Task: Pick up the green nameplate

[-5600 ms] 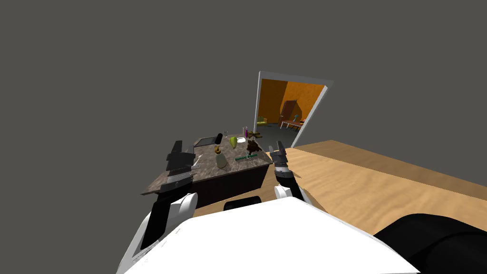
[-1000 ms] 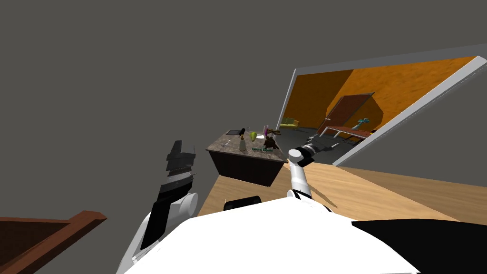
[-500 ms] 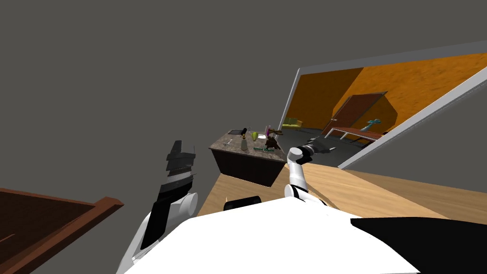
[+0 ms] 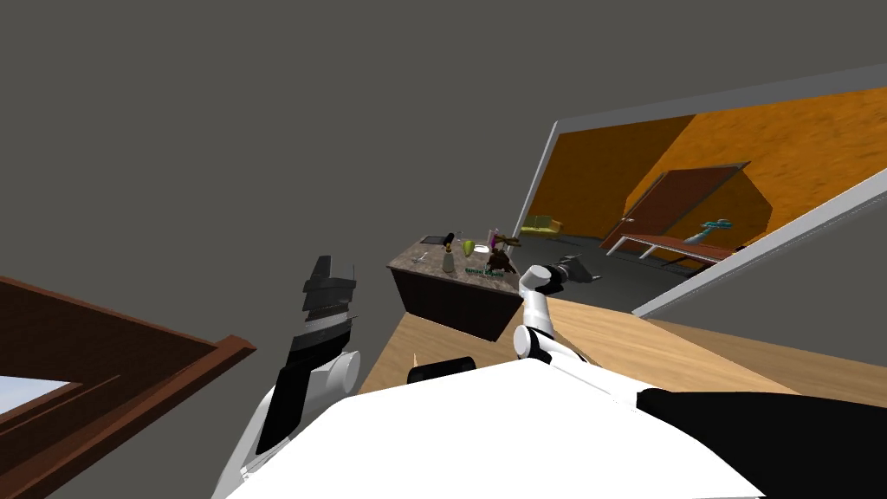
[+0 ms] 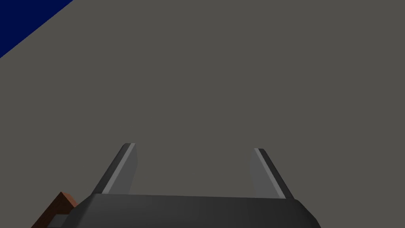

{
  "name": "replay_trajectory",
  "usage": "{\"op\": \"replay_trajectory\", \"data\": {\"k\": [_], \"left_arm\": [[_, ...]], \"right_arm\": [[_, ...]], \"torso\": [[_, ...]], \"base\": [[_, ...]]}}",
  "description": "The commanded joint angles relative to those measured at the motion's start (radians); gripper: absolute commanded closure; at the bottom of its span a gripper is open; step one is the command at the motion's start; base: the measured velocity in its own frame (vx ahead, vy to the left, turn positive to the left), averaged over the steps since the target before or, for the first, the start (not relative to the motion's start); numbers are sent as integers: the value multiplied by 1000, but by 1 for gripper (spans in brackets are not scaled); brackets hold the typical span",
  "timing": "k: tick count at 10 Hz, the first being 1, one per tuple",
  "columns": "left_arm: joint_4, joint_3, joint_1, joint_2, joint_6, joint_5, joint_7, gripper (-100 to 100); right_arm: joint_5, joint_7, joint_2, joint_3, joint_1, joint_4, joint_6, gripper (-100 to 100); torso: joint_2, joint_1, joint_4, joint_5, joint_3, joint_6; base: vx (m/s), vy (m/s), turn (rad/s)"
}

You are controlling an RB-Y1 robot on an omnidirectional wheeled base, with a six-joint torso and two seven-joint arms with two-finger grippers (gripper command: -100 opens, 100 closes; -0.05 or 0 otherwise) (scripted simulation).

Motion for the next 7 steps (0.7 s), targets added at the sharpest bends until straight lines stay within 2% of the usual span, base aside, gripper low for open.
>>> {"op": "replay_trajectory", "data": {"k": [1, 2, 4, 5, 7], "left_arm": [[0, 0, 0, 0, 0, 0, 0, 0], [0, 0, 0, 0, 0, 0, 0, 0], [0, 0, 0, 0, 0, 0, 0, 0], [0, 0, 0, 0, 0, 0, 0, 0], [0, 0, 0, 0, 0, 0, 0, 0]], "right_arm": [[-35, -6, -5, -4, -12, 15, -5, -100], [-73, -26, -9, -33, -56, 56, -29, -100], [-115, -26, -9, -33, -60, 63, -29, -100], [-152, -46, -12, -60, -107, 111, -52, -100], [-194, -46, -12, -60, -107, 111, -52, -100]], "torso": [[0, 0, 0, 0, 0, 0], [-1, 0, 0, 0, 0, 0], [0, -1, 0, 0, 0, 0], [-1, 0, 0, 0, -1, 1], [-1, 0, 0, 0, 0, 0]], "base": [[-15, -7, 6], [-35, -11, 200], [-22, -10, 32], [-27, -3, 148], [-23, -7, 58]]}}
